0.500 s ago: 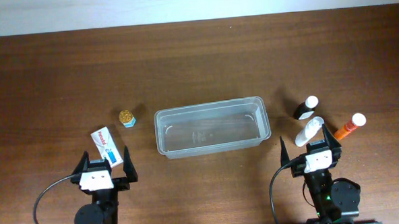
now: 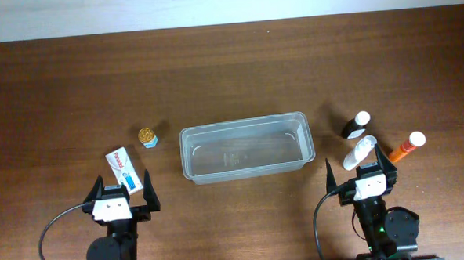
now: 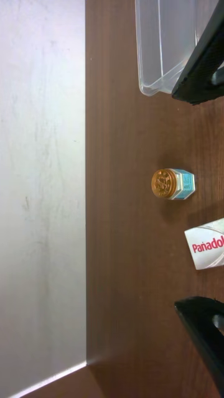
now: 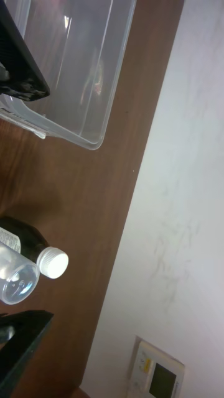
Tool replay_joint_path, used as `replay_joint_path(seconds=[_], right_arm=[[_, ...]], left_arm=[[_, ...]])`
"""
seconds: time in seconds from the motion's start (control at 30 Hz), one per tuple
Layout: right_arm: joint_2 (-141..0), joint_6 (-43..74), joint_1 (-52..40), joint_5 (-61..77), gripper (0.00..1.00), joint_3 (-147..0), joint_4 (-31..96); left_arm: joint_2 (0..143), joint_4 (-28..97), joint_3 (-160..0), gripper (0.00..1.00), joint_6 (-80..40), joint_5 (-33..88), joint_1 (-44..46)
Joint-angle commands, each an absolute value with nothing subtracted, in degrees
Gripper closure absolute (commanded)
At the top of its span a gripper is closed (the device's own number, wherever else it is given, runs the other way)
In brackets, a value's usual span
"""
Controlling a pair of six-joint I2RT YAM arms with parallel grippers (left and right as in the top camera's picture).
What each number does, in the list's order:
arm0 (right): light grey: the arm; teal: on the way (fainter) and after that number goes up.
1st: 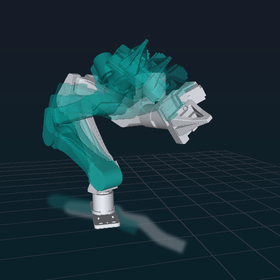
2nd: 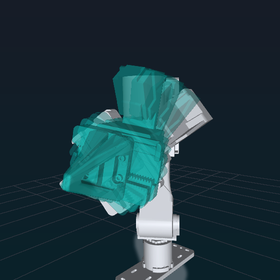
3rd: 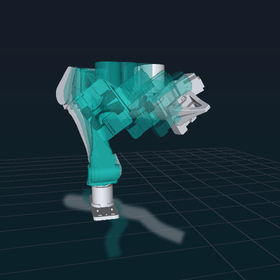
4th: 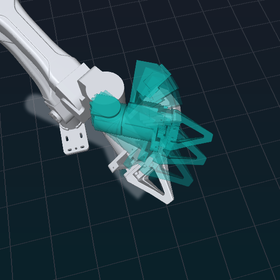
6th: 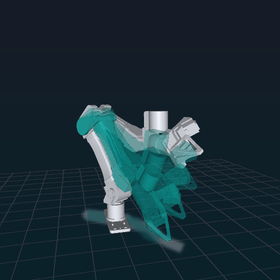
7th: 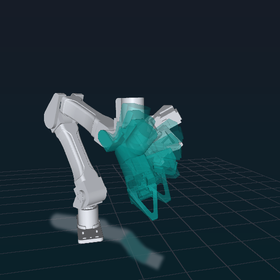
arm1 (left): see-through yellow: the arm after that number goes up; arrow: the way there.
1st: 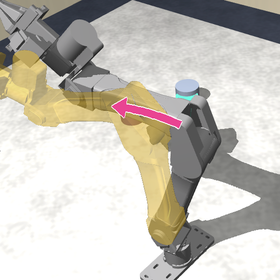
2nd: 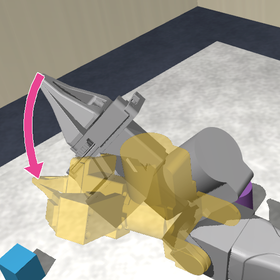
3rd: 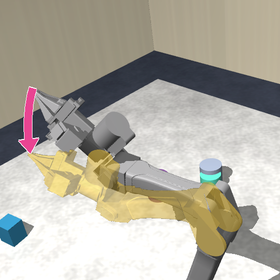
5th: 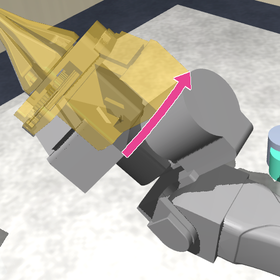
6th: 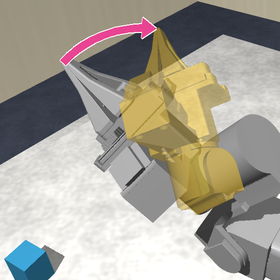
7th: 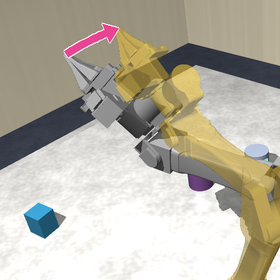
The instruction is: Pack container
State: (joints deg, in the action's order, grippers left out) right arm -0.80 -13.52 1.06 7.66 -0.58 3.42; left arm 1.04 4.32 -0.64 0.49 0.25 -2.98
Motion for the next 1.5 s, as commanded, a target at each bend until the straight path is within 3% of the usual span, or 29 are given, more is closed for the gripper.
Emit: replay_joint_path(seconds=[0.0,1.03,1.3,1.47], right_arm=[[-0.58,-13.26,0.75,8.43,0.02,-0.32,3.68],[-0.58,-13.21,0.75,8.45,0.02,-0.32,3.73],[-0.73,-2.74,0.75,5.54,0.02,-0.8,4.69],[-1.41,-0.34,0.75,2.24,0.01,-6.5,12.8]], left_arm=[[0.34,4.69,-0.58,0.01,1.56,1.54,-3.16],[0.34,4.69,-0.58,0.01,1.56,1.56,-3.16],[0.36,4.69,-1.41,0.01,-0.95,1.58,-3.16],[2.31,10.44,-7.35,0.01,-1.91,1.78,-3.16]])
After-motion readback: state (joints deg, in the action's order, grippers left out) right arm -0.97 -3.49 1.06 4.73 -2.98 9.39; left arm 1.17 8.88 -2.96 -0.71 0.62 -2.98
